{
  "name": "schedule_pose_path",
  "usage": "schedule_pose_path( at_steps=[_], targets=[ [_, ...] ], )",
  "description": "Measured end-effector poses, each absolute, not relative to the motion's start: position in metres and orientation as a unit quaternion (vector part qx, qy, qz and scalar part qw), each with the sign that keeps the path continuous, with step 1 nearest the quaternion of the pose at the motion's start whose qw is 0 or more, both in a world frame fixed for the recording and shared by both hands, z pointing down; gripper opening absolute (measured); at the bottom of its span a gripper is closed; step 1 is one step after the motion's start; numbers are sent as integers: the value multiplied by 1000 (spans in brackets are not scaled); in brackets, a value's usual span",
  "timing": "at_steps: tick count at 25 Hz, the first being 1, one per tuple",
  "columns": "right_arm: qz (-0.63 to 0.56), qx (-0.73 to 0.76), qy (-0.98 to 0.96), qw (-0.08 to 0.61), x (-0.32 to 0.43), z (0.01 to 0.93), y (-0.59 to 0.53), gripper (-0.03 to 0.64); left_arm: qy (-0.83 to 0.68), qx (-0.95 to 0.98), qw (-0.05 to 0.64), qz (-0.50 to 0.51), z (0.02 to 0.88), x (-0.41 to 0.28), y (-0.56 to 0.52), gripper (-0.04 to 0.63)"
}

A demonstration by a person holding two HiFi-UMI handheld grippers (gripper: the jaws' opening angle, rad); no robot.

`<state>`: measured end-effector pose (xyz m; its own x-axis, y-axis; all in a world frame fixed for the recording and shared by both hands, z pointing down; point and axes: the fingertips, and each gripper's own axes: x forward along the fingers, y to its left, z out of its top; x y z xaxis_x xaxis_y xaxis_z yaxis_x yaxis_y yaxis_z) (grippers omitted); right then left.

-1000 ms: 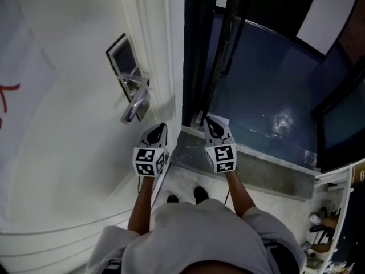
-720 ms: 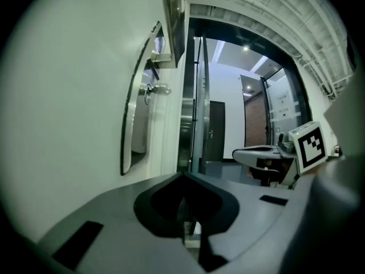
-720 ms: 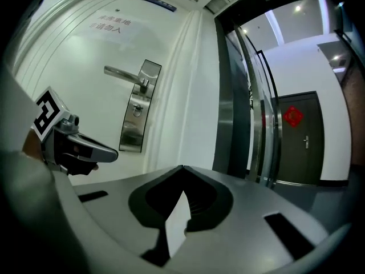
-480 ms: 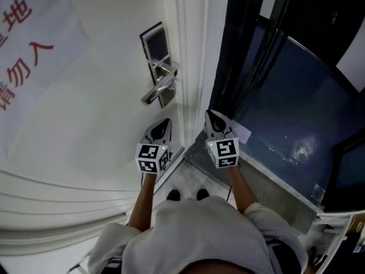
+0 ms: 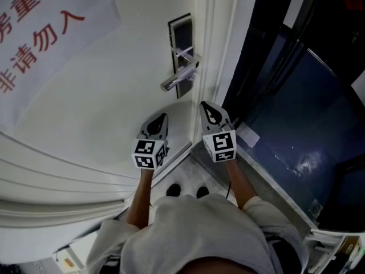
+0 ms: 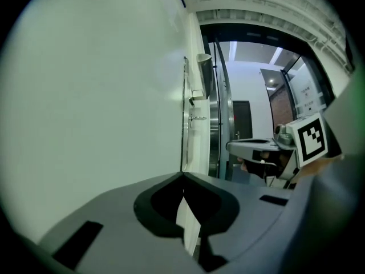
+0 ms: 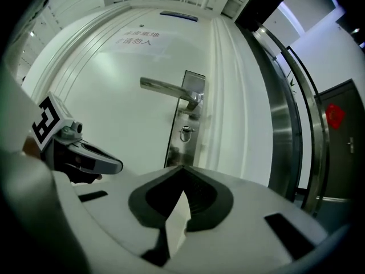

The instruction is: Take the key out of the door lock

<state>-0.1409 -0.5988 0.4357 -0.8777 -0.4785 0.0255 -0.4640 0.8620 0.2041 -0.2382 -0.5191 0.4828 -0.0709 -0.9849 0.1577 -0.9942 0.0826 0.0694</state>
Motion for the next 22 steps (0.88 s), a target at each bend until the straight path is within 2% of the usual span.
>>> schedule_pose_path(
  at_steps=[6,22],
  targets=[
    [-155,225,-961,47,-154,424,-595,23,-735,673,81,24,481,-242,-516,18],
    [-489,200,-841,118,-184,382,-606,23,-723,687,78,9,476,-241,-533,18]
  ],
)
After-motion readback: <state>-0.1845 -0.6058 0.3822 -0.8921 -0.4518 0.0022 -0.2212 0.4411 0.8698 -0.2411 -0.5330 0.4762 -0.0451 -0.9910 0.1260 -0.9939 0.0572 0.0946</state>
